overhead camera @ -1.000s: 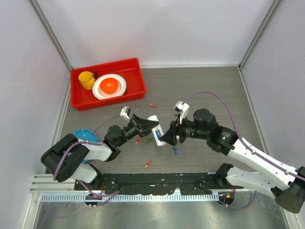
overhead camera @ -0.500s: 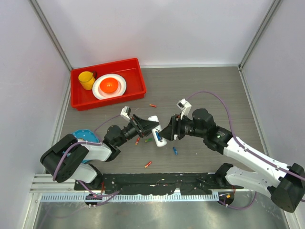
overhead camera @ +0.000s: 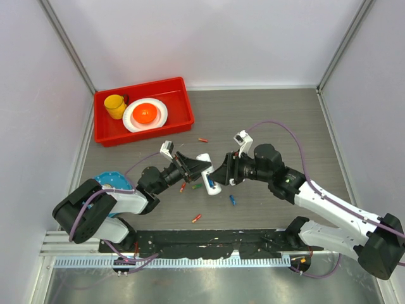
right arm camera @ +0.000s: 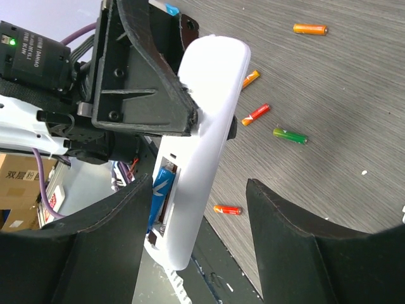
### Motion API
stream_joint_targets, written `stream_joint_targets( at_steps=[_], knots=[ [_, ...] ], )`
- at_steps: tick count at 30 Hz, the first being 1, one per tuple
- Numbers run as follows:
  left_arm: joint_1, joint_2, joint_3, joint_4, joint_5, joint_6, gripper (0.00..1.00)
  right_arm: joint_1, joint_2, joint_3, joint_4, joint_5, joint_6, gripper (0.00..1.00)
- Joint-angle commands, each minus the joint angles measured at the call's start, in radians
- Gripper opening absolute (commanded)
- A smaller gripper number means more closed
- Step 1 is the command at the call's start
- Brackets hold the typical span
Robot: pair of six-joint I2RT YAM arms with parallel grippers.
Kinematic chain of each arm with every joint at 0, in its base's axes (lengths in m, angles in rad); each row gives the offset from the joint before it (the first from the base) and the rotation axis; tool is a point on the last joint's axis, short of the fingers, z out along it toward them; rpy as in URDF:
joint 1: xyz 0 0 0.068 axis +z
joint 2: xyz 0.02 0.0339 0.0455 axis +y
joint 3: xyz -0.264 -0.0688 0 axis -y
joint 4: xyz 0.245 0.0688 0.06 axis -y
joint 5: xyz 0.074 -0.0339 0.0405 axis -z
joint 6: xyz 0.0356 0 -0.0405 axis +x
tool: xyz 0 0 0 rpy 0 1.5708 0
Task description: Load the batteries into the remote control
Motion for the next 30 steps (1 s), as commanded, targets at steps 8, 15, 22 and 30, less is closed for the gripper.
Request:
stream_joint_targets(
  at_steps=[8,15,22,30],
  knots=[
    [0.000,-0.032,0.022,0.259,0.017,0.015,0.00,-0.006,0.034,-0.007,0.047,-0.009,0.014,0.64],
    [-0.002,-0.035,0.016,0.259,0.014,0.018,0.00,-0.005,0.034,-0.004,0.047,-0.006,0.014,0.64],
    [0.000,-0.023,0.007,0.259,0.004,0.023,0.00,-0.014,-0.008,0.025,0.046,-0.021,0.014,0.68],
    [0.000,-0.011,0.010,0.261,-0.001,0.018,0.00,-0.020,-0.047,0.048,0.021,-0.089,-0.032,0.73]
  ],
)
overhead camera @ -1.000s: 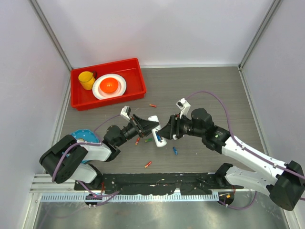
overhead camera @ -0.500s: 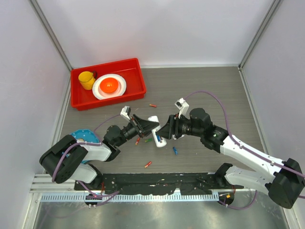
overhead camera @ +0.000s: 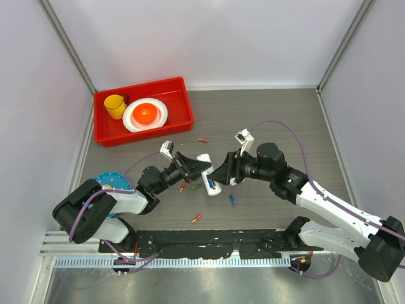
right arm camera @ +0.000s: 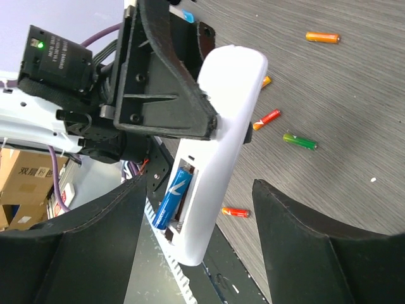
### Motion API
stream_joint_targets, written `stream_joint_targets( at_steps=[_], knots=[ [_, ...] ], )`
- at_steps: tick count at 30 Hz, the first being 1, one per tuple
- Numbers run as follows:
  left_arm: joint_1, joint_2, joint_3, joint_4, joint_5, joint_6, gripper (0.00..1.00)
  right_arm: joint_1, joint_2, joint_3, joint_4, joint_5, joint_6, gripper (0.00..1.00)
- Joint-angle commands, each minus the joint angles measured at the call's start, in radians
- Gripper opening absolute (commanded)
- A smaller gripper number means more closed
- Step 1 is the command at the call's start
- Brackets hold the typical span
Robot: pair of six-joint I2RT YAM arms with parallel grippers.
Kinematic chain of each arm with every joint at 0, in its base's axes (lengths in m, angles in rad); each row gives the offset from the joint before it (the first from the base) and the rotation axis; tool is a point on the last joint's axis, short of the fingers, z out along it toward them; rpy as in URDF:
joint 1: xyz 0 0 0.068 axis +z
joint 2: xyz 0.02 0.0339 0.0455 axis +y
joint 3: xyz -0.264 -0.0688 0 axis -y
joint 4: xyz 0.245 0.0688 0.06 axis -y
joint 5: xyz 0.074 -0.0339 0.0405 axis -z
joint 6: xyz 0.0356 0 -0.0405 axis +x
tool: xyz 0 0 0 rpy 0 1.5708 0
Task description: Load the batteries into the remote control
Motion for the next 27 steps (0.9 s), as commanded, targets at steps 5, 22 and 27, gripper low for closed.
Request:
stream_joint_targets(
  at_steps=[5,22,27],
  knots=[
    [0.000,-0.016,0.016,0.263,-0.005,-0.005,0.00,-0.005,-0.077,0.030,-0.033,-0.102,-0.123,0.73],
    [0.000,-0.022,0.035,0.263,0.023,-0.015,0.00,-0.008,-0.064,-0.027,0.022,-0.125,-0.131,0.72],
    [0.000,-0.022,0.035,0.263,0.030,-0.014,0.00,-0.007,-0.049,-0.030,0.036,-0.109,-0.122,0.71]
  ],
)
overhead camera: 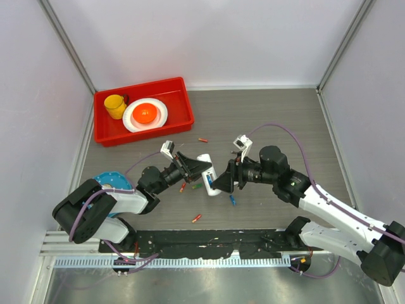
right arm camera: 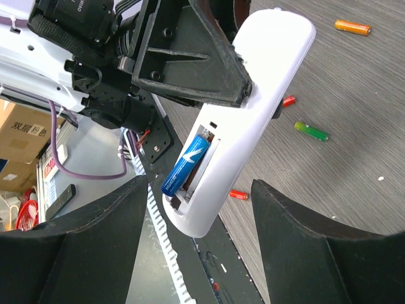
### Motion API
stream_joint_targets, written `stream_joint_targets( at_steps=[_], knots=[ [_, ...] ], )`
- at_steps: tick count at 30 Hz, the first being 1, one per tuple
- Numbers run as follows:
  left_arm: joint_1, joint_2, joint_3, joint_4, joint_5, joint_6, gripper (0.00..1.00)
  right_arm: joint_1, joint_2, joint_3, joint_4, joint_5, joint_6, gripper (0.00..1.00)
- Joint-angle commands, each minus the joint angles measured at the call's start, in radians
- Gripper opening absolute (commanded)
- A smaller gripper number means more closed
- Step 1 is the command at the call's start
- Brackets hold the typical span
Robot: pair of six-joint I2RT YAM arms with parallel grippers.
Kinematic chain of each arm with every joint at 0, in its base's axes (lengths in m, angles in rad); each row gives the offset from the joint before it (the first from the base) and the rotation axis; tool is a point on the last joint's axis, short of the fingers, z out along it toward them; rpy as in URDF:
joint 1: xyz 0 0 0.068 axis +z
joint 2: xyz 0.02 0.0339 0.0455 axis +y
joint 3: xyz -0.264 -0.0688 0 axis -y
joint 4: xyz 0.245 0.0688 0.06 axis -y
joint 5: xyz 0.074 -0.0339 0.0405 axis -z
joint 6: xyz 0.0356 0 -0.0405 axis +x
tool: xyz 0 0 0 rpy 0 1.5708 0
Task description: Load the batteries into the remote control
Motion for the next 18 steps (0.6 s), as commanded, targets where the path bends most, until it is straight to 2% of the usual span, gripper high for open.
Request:
stream_joint_targets(
  at_steps=[1,18],
  knots=[
    [0.000,-0.023,0.033,0.262,0.019,-0.006,0.00,-0.003,0.016,-0.003,0.068,0.012,0.004,0.71],
    [-0.002,-0.034,0.036,0.262,0.032,-0.003,0.00,-0.003,0.039,-0.017,0.068,0.010,0.014,0.70]
  ],
)
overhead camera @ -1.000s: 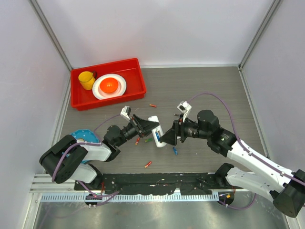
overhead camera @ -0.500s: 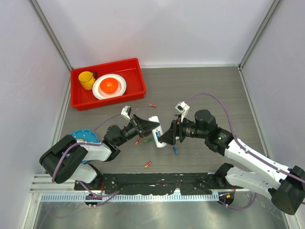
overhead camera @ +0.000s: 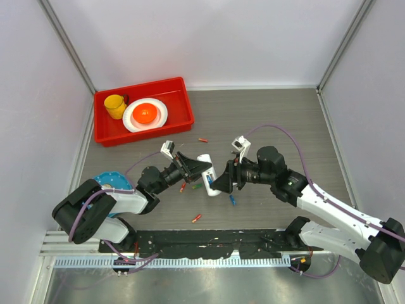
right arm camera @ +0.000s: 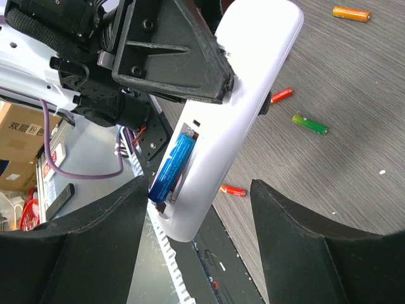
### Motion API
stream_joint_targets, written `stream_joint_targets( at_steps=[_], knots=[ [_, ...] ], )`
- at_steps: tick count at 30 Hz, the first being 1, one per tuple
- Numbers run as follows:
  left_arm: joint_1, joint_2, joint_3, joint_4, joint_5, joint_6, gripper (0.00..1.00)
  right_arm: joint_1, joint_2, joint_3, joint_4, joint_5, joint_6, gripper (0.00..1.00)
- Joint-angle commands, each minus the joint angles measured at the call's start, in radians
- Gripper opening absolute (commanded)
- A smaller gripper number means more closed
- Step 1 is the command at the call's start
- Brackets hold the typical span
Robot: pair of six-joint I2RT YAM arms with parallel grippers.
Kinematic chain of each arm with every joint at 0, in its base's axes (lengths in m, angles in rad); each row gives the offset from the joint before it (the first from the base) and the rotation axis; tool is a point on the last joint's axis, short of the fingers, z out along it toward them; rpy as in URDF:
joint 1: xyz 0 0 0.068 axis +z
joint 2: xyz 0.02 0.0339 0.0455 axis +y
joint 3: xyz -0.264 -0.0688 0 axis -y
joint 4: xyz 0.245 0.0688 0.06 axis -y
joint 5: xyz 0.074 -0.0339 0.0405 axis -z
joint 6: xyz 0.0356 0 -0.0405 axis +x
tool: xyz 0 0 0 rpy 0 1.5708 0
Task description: Load the batteries into the remote control
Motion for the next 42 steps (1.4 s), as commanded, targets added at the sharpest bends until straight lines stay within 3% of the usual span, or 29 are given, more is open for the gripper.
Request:
stream_joint_targets(
  at_steps=[1,17,26,42],
  knots=[
    [-0.002,-0.032,0.037,0.263,0.024,-0.006,0.00,-0.003,0.009,0.000,0.046,0.008,0.003,0.70],
    [-0.002,-0.006,0.025,0.263,0.007,0.008,0.00,-0.003,-0.009,0.038,0.072,-0.051,0.021,0.77],
    [-0.002,-0.024,0.024,0.263,0.015,0.011,0.00,-0.038,-0.088,-0.003,0.058,-0.046,-0.003,0.76],
    [-0.002,-0.038,0.031,0.263,0.023,0.011,0.00,-0.068,-0.058,-0.022,0.024,-0.083,-0.029,0.72]
  ],
)
